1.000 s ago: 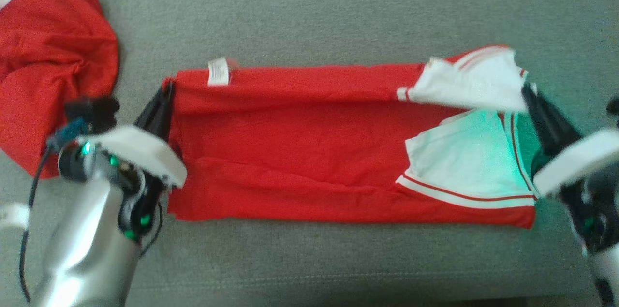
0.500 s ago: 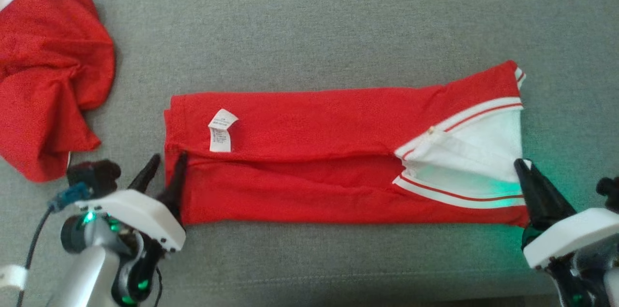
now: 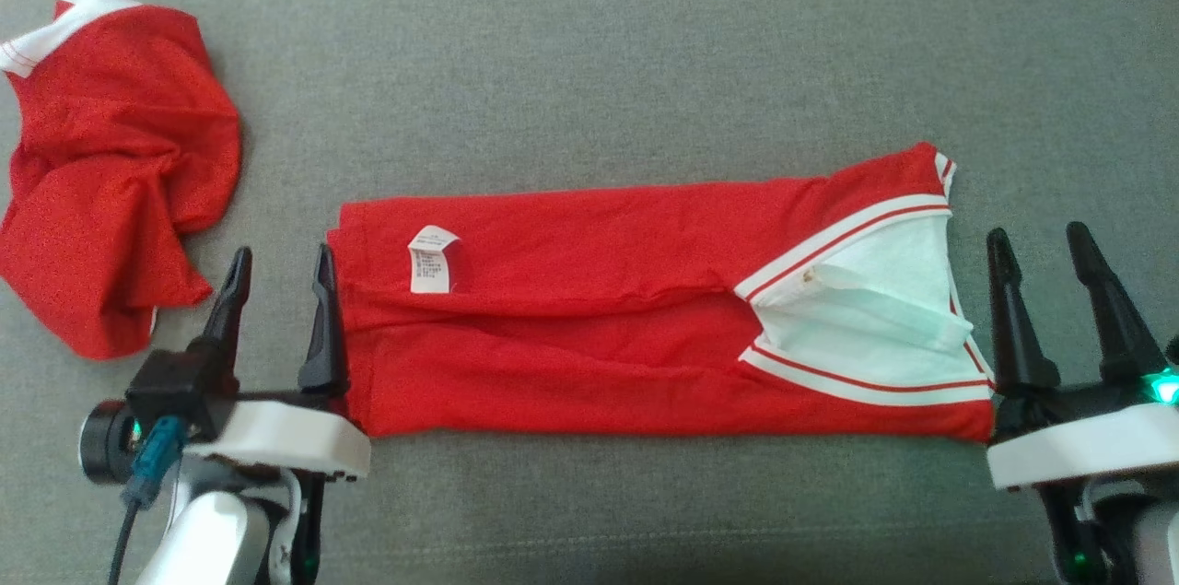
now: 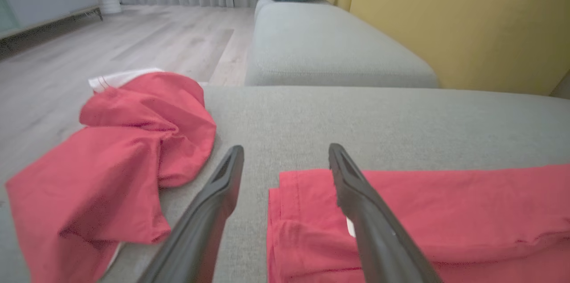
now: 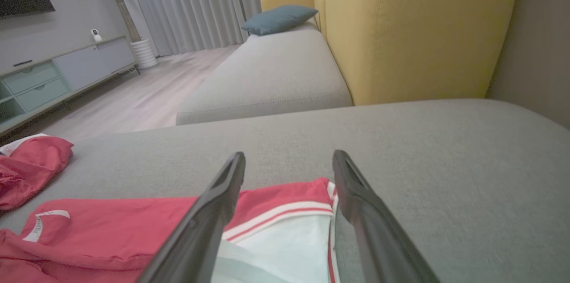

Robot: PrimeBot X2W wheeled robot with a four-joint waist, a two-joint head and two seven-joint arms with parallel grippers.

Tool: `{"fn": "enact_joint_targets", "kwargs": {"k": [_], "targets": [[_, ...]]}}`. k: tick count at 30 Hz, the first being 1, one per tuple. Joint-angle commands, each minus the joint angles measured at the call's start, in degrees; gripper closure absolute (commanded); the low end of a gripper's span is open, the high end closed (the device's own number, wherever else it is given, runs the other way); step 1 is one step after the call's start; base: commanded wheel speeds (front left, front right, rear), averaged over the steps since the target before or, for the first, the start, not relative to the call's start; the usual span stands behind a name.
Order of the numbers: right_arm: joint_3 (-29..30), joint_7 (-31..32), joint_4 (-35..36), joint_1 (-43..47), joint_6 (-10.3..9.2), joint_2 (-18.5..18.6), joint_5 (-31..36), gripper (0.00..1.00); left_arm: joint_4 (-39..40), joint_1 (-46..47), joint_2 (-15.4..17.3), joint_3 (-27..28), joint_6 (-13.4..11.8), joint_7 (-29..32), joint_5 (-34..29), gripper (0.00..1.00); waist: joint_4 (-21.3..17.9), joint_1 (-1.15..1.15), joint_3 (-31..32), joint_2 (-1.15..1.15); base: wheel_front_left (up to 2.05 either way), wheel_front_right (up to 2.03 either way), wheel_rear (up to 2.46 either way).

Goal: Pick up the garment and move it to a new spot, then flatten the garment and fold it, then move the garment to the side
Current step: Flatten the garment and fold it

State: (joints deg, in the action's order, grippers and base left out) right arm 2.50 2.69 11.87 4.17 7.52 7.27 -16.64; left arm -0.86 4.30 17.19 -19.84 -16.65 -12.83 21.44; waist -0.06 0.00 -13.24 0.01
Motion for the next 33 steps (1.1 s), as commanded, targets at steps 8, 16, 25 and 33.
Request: {"fn": "enact_joint_targets", "kwargs": {"k": [8,16,25,33], "targets": [[-2.95,1.54,4.95,0.77,-0.03,-1.13,2.18,0.0,5.81,-0.29,1.11,1.12,-1.19,-1.48,-3.12,0.0,0.39,0.0,1.88,-0.01,0.0,0.0,0.0],[-3.17,2.07,5.43,1.1,-0.03,-1.56,2.07,0.0,6.09,-0.29,1.12,0.48,-1.25,-1.26,-3.17,0.0,0.48,0.0,1.48,-0.01,0.0,0.0,0.0],[-1.83,3.65,2.05,0.8,-0.03,-0.27,1.53,0.0,6.4,1.05,1.25,0.14,-1.28,-1.0,-3.32,0.0,0.79,0.0,-0.17,-0.01,0.0,0.0,0.0],[0.44,7.72,-6.51,-2.84,-0.03,4.35,0.25,0.0,6.55,5.09,0.52,-0.66,-0.48,-1.01,-3.68,0.0,2.37,0.0,-5.07,-0.01,0.0,0.0,0.0]]}}
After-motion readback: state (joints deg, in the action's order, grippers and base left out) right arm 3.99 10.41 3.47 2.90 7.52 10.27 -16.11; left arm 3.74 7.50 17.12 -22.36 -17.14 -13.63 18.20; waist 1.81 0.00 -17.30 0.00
